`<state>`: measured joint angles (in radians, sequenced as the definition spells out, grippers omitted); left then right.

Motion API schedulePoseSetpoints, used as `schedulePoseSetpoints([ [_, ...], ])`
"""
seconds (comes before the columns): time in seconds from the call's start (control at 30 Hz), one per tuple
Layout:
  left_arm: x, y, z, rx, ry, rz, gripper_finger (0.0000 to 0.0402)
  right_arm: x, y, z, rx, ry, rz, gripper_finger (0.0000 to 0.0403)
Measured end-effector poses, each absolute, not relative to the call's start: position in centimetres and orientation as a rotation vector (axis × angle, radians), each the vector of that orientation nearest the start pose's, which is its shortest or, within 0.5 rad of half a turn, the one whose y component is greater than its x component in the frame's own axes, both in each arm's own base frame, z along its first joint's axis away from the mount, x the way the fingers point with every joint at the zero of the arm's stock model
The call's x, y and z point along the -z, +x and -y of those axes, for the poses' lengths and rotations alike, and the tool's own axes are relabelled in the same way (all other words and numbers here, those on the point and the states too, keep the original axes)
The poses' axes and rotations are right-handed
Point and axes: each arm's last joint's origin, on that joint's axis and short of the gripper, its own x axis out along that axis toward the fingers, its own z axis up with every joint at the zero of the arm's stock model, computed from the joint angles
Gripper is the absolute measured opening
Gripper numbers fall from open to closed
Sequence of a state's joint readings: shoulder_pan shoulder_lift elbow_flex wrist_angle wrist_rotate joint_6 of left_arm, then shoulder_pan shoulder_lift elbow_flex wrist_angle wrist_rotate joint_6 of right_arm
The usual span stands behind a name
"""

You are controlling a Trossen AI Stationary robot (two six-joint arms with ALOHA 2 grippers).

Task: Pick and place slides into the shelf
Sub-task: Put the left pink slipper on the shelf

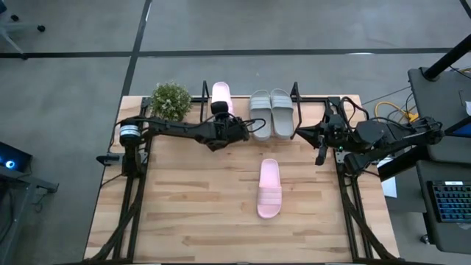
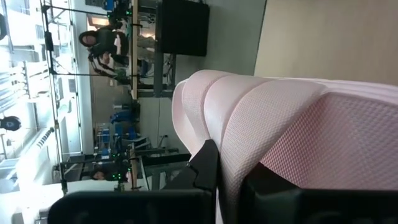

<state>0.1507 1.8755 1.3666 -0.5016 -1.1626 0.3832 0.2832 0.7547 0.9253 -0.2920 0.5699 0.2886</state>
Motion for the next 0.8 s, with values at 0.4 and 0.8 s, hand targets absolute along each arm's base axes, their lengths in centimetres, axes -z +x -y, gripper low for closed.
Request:
schedulePoseSetpoints([
  [0.4,-20.6,37.2,-8.4,-0.978,0.844,-1.210,0.0000,-37.5,14.9,-2.7,0.298,0.232,-0.059,0.0013],
  [0.8,-18.4,36.1,-8.7,-0.960,0.842,-1.244,0.0000,-37.5,14.9,-2.7,0.298,0.229,-0.059,0.0013],
])
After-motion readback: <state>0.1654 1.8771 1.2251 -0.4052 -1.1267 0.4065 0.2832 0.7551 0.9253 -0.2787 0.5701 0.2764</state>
